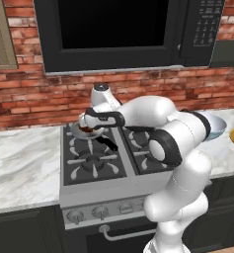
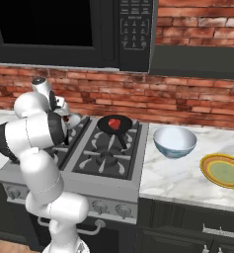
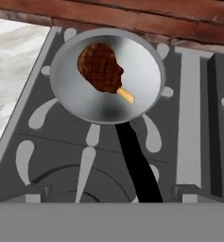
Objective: Place one of the steaks on the plate and the other in the bowl. Then place the bowl in the fridge.
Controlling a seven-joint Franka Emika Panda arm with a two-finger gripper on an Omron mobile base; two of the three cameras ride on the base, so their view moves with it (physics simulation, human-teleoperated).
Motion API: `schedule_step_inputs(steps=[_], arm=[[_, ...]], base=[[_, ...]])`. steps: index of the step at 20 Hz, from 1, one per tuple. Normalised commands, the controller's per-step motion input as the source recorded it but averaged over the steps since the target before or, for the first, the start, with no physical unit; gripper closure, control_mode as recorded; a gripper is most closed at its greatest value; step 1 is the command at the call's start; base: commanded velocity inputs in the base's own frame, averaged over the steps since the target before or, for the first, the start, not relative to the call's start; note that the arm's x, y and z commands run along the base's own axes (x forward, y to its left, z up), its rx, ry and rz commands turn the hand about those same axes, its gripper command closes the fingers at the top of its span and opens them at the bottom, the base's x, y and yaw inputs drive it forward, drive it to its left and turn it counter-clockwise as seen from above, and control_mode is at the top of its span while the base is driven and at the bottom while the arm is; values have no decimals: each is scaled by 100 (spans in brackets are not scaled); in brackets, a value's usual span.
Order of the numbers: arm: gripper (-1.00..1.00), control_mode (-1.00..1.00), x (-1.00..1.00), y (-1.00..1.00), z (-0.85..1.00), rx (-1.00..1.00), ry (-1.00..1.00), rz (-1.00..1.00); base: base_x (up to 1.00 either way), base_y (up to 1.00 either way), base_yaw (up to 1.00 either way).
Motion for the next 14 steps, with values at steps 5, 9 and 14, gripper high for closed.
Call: schedule_step_inputs(steps=[5, 9, 14], arm=[[-100, -100, 38, 6, -16, 0, 0, 0], [-100, -100, 30, 10, -24, 0, 0, 0], [-100, -100, 36, 7, -20, 0, 0, 0]], base=[[0, 0, 0], [0, 0, 0], [0, 0, 0]])
